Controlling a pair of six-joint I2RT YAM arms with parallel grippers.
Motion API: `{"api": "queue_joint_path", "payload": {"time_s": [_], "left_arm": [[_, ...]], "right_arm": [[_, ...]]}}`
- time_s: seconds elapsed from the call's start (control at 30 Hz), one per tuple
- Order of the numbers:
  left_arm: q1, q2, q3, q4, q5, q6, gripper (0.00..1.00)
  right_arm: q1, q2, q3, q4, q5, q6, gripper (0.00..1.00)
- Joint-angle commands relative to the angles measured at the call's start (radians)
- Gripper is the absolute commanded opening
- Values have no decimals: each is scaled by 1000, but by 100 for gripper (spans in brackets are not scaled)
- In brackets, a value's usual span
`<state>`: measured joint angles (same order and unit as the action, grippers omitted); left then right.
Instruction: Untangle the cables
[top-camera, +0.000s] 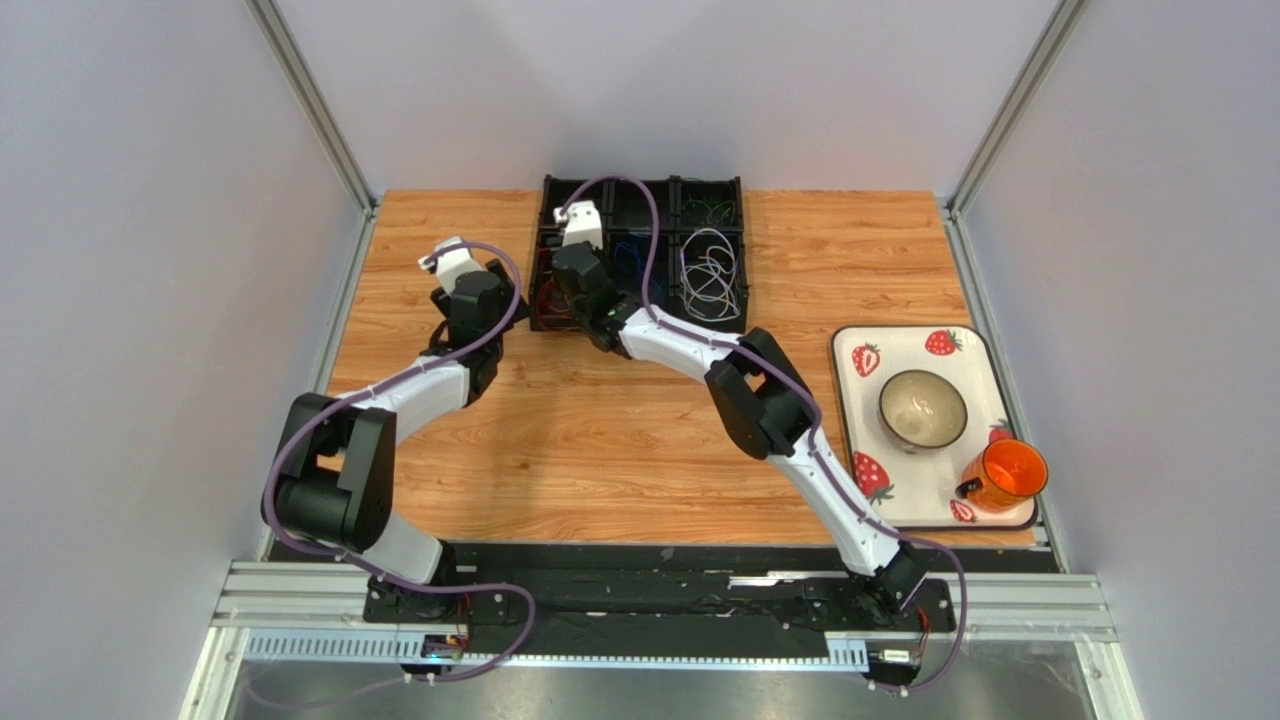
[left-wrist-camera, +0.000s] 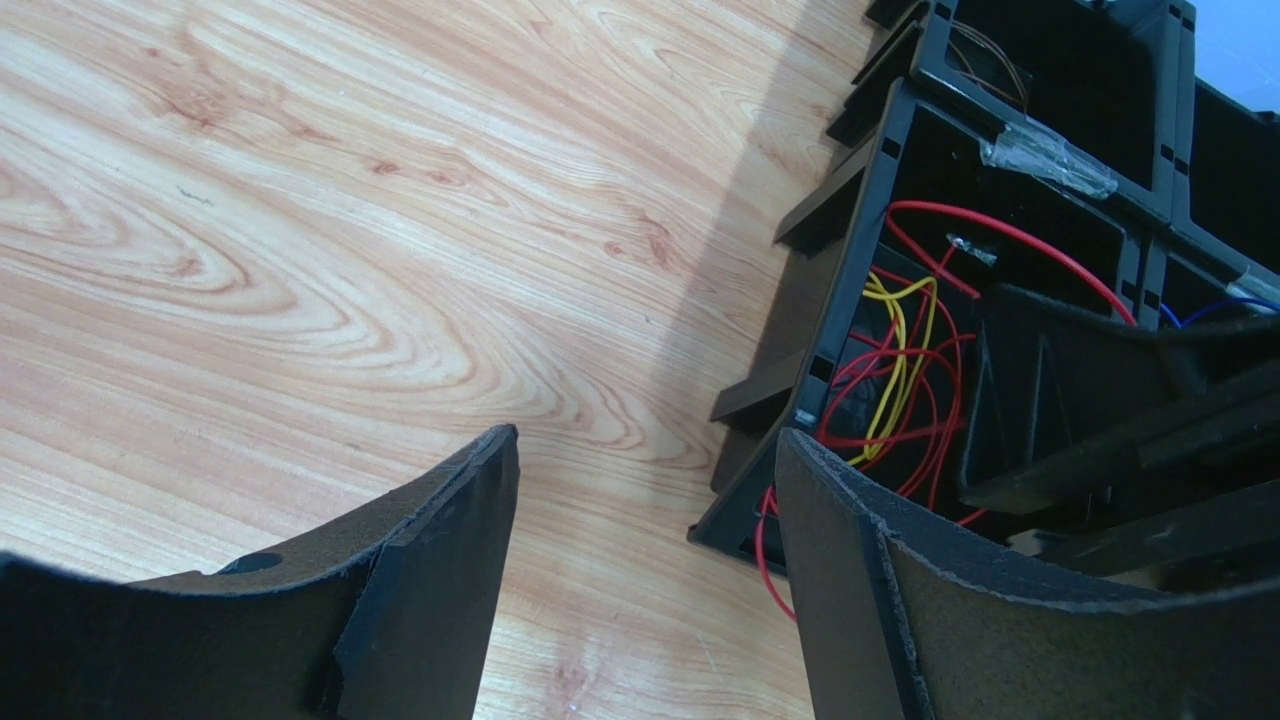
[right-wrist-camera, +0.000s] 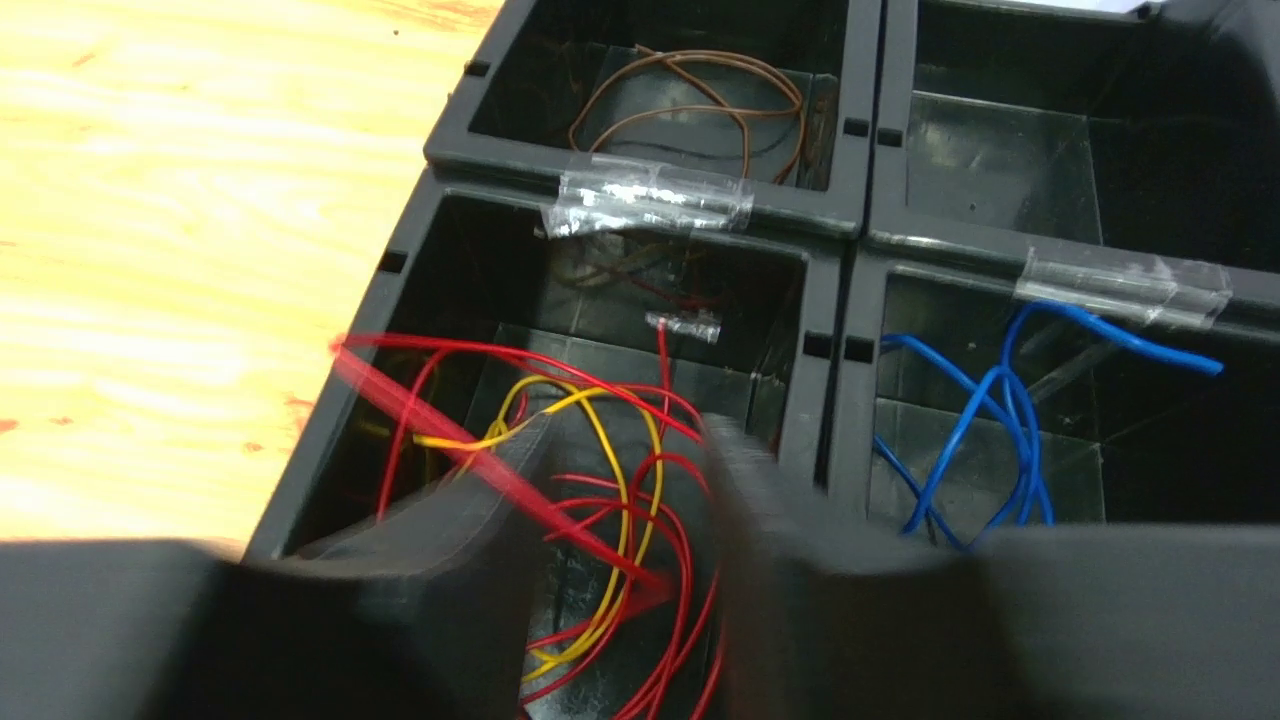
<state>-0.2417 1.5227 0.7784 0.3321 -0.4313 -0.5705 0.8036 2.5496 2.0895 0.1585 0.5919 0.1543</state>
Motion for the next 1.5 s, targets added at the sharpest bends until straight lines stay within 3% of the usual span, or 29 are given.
{"api": "queue_joint_path", "payload": {"time_s": [0.0, 0.13, 0.3, 0.4, 0.43, 0.53, 0.67, 0.83, 0.9, 1.07, 1.13, 1.23, 1.33, 1.47], "left_arm": [[4, 5, 39, 10, -4, 3, 72], [4, 8, 42, 8, -1, 4, 72], [4, 8, 42, 7, -1, 4, 72], [4, 10, 42, 8, -1, 4, 71], [4, 10, 42, 7, -1, 4, 71], [4, 10, 44, 7, 0, 4, 71], [4, 10, 44, 7, 2, 6, 71], [4, 14, 50, 2, 5, 4, 72], [4, 17, 51, 2, 5, 6, 71], [4, 27, 64, -10, 5, 11, 71], [4, 30, 67, -15, 5, 9, 71], [4, 30, 65, -15, 5, 8, 71], [4, 28, 65, -15, 6, 8, 71], [4, 30, 67, -15, 8, 8, 71]], "right_arm": [[-3, -37, 89, 4, -44, -30, 53], [-4, -130, 52, 3, -67, -29, 60], [-7, -238, -43, -8, -21, -10, 61], [-30, -272, -56, -155, 20, 98, 61], [-55, -272, -48, -288, -10, 187, 60], [-102, -267, -29, -420, -111, 286, 57], [-122, -253, -40, -442, -207, 303, 57], [-118, -180, 81, -453, -369, 271, 69], [-113, -158, 138, -455, -430, 234, 81], [-107, -89, 326, -560, -659, 176, 84], [-130, -86, 363, -660, -656, 221, 83], [-176, -156, 270, -651, -682, 324, 80], [-184, -230, 138, -620, -656, 317, 78], [-185, -230, 158, -701, -606, 300, 75]]}}
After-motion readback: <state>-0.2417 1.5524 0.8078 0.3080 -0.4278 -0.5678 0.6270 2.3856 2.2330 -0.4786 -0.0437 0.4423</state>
